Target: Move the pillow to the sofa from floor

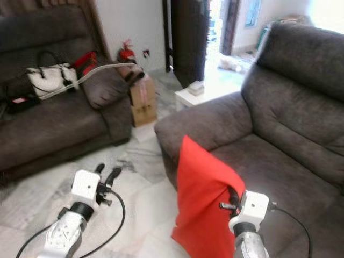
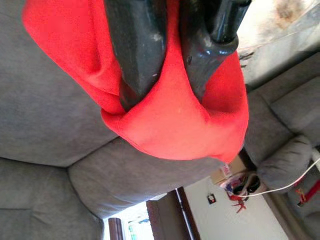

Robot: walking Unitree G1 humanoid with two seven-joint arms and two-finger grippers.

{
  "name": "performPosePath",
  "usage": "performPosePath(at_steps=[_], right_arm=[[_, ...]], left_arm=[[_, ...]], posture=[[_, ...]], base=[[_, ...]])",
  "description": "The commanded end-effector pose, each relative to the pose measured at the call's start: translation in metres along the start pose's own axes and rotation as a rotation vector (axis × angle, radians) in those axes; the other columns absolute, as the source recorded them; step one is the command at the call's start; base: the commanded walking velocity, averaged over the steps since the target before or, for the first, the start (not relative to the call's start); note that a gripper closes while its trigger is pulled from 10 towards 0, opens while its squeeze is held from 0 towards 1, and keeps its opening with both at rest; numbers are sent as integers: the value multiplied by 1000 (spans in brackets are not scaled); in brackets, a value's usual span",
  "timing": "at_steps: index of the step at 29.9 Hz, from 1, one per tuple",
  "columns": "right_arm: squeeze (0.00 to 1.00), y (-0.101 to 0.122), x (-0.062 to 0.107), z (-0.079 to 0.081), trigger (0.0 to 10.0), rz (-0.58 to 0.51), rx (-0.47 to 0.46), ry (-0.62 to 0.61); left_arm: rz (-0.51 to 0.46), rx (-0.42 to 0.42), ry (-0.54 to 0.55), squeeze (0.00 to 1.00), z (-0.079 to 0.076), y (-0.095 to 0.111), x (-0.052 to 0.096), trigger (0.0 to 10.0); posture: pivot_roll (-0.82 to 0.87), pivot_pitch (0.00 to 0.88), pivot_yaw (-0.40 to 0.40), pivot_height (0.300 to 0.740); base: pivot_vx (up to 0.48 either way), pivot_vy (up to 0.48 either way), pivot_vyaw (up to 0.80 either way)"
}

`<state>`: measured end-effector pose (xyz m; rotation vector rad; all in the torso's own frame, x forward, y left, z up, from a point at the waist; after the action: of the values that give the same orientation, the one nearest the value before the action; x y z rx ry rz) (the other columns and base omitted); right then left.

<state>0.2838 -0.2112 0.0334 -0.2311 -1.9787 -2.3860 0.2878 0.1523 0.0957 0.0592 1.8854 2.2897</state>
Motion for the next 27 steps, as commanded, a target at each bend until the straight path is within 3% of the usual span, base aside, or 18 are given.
performPosePath(at_steps=[1,14,17,27], right_arm=[[0,34,-10,7,10000,-142,14,33],[0,34,-10,6,10000,-133,15,30],[0,33,-10,4,10000,-132,20,16],[0,31,-8,3,10000,-130,17,12]], left_arm=[[-14,-13,2,0,2,5,-4,10000],[-22,-14,-5,0,1,6,-4,10000],[-39,-57,-23,0,0,9,-4,10000],[-38,-20,-20,0,0,9,-2,10000]], posture=[[86,49,13,740],[86,48,11,740],[88,50,13,740],[87,54,16,740]], base=[[0,0,-756],[0,0,-754],[0,0,-752],[-116,0,-751]])
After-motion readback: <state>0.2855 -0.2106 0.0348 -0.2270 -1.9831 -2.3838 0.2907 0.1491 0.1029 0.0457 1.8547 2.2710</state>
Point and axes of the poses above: a point about 5 cm out from each wrist's last joint towards the gripper, its own x axis pointing back from the gripper into the wrist, its own y axis along the axis of the wrist's last joint, z = x × y, the point moved 2 cm from there along -x, pointing out of the wrist towards the gripper, and after that the axes turned 1 degree about -x, right-handed, at the moved point
